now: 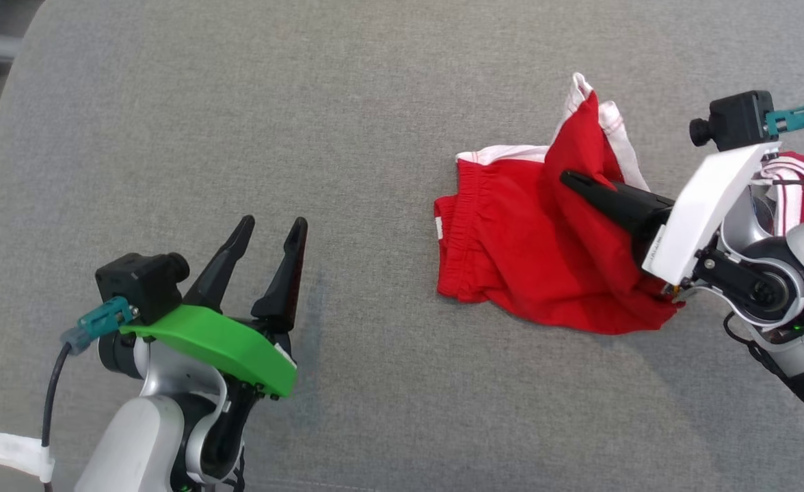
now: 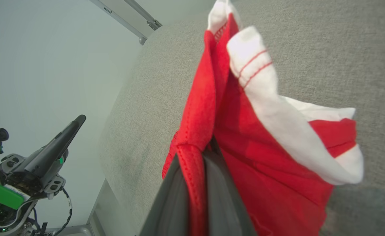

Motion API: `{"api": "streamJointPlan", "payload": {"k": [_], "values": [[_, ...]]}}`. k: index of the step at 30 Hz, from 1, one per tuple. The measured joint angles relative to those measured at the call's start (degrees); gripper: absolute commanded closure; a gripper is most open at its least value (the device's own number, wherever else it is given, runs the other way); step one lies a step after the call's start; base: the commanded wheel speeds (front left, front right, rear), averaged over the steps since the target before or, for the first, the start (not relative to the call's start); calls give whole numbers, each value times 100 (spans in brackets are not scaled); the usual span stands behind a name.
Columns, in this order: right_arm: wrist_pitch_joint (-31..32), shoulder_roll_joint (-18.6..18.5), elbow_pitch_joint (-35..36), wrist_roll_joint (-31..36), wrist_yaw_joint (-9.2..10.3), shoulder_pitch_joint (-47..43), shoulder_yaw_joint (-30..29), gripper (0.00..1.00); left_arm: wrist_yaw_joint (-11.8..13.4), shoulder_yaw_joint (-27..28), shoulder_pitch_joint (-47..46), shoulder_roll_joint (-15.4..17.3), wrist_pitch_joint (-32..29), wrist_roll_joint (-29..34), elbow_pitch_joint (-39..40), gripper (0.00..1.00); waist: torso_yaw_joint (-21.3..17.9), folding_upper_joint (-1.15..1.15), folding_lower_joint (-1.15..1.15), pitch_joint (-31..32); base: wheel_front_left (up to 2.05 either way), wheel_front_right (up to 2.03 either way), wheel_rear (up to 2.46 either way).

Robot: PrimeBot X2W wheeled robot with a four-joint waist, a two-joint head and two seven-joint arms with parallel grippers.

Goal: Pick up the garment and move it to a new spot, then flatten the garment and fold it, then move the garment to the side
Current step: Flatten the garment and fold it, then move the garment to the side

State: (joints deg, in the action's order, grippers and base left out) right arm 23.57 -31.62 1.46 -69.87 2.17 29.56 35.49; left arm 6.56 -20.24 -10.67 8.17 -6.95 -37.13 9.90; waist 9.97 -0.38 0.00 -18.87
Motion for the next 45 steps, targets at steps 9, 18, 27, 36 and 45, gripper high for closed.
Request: {"api": "streamJointPlan", "payload": {"k": [9, 18, 27, 36, 45], "values": [[77, 535, -197, 347, 101, 352, 497, 0, 0, 175, -124, -63, 113, -1, -227, 0, 294, 0, 0, -199, 0, 0, 0], [-270, 1002, -71, 487, -13, 695, 446, 0, 1, 482, -114, 27, 270, 0, -383, 0, 81, 0, 0, -61, 0, 0, 0], [-516, 158, 24, 491, 132, 125, 38, 0, 3, 714, 155, 80, 355, -51, -294, 0, -368, 0, 0, 164, 0, 0, 0], [-436, -299, -179, 146, 155, -903, -77, 0, 8, 592, 173, 12, 347, -54, -156, 0, -652, 0, 0, 141, 0, 0, 0], [-433, -83, -255, -421, 85, -1016, -227, 0, 8, 420, 146, -18, 312, -34, -115, 0, -464, 0, 0, 9, 0, 0, 0]]}}
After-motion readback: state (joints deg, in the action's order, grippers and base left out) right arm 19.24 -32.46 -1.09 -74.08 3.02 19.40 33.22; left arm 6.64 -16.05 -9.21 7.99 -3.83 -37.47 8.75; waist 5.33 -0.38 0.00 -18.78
